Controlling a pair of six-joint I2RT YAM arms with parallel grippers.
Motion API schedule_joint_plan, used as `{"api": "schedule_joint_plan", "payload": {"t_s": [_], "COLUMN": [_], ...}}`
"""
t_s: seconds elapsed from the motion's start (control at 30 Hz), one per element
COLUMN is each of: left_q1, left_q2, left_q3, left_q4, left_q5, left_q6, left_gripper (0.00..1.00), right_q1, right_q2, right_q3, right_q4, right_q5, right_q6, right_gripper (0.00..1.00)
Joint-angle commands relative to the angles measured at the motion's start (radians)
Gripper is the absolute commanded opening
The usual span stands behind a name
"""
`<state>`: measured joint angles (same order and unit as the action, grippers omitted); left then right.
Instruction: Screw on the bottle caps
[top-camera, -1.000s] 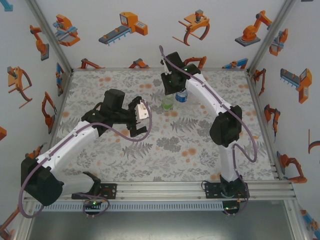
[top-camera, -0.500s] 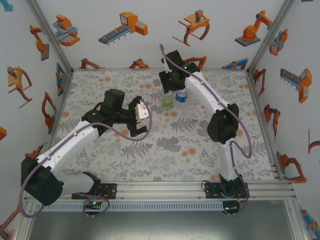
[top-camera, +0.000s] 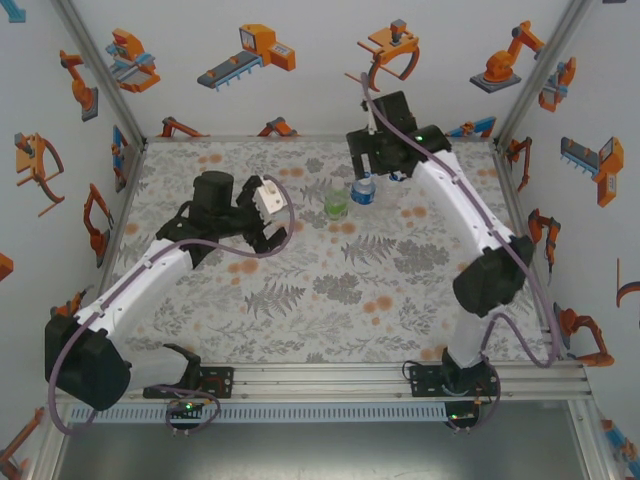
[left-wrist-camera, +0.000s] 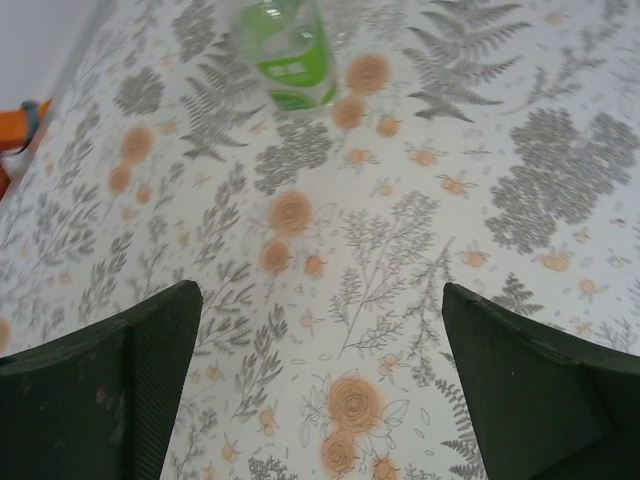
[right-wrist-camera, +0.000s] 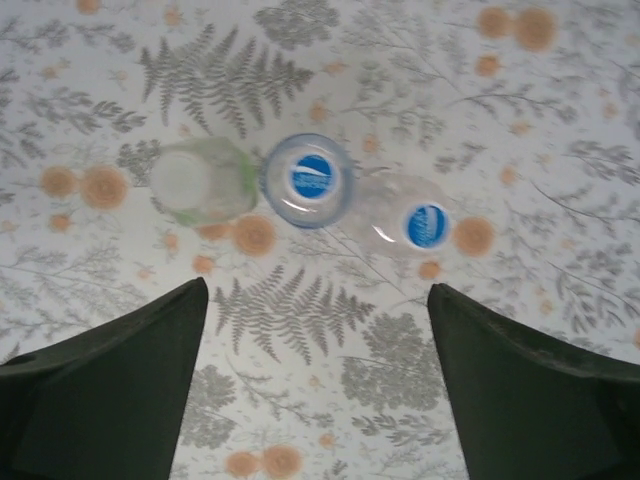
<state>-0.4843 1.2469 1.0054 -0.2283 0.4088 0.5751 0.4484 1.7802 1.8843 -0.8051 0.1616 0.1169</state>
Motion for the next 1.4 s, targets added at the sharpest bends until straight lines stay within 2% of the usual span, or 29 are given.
{"api": "schedule_joint_plan", "payload": {"t_s": [0.0, 0.07, 0.33, 0.47, 0.6, 0.73, 0.9, 0.93, 1.07, 1.17, 1.2, 1.23, 1.27, 1.3, 1.37], "left_q1": [0.028, 0.042, 0.148, 0.23, 0.268, 0.315, 0.353, 0.367, 0.457, 0.473, 0.484, 0.484, 0.49, 0.498, 0.491], "left_q2": [-0.018, -0.03, -0.117, -0.126, -0.114, -0.012, 0.118, 0.139, 0.196, 0.309, 0.301, 0.276, 0.279, 0.301, 0.284], "left_q3": [0.01, -0.01, -0.263, -0.419, -0.589, -0.685, -0.665, -0.642, -0.677, -0.708, -0.693, -0.644, -0.621, -0.624, -0.613], "left_q4": [0.067, 0.085, 0.26, 0.382, 0.6, 0.854, 1.032, 0.996, 1.112, 1.302, 1.261, 1.122, 1.079, 1.128, 1.075], "left_q5": [-0.103, -0.169, -0.451, -0.513, -0.526, -0.476, -0.395, -0.417, -0.309, -0.242, -0.238, -0.232, -0.242, -0.27, -0.3], "left_q6": [-0.161, -0.213, -0.364, -0.433, -0.45, -0.461, -0.447, -0.474, -0.545, -0.545, -0.557, -0.549, -0.559, -0.584, -0.583], "left_gripper": [0.97, 0.97, 0.97, 0.97, 0.97, 0.97, 0.97, 0.97, 0.97, 0.97, 0.97, 0.97, 0.97, 0.97, 0.97], "right_q1": [-0.058, -0.09, -0.215, -0.244, -0.267, -0.306, -0.356, -0.37, -0.452, -0.481, -0.482, -0.482, -0.481, -0.482, -0.482], "right_q2": [-0.104, -0.173, -0.351, -0.368, -0.367, -0.336, -0.309, -0.295, -0.282, -0.23, -0.247, -0.235, -0.239, -0.239, -0.241], "right_q3": [-0.189, -0.319, -0.799, -1.039, -1.224, -1.348, -1.377, -1.385, -1.44, -1.512, -1.516, -1.515, -1.512, -1.51, -1.51], "right_q4": [0.111, 0.168, 0.475, 0.737, 1.011, 1.26, 1.401, 1.435, 1.538, 1.718, 1.695, 1.715, 1.703, 1.694, 1.696], "right_q5": [0.083, 0.102, 0.136, 0.134, 0.148, 0.118, 0.031, 0.015, -0.05, -0.116, -0.12, -0.134, -0.135, -0.13, -0.123], "right_q6": [-0.02, -0.026, -0.037, -0.117, -0.181, -0.193, -0.161, -0.149, -0.072, -0.055, -0.057, -0.064, -0.064, -0.065, -0.062], "right_gripper": [0.91, 0.99, 0.99, 0.99, 0.99, 0.99, 0.99, 0.99, 0.99, 0.99, 0.99, 0.99, 0.99, 0.99, 0.98]}}
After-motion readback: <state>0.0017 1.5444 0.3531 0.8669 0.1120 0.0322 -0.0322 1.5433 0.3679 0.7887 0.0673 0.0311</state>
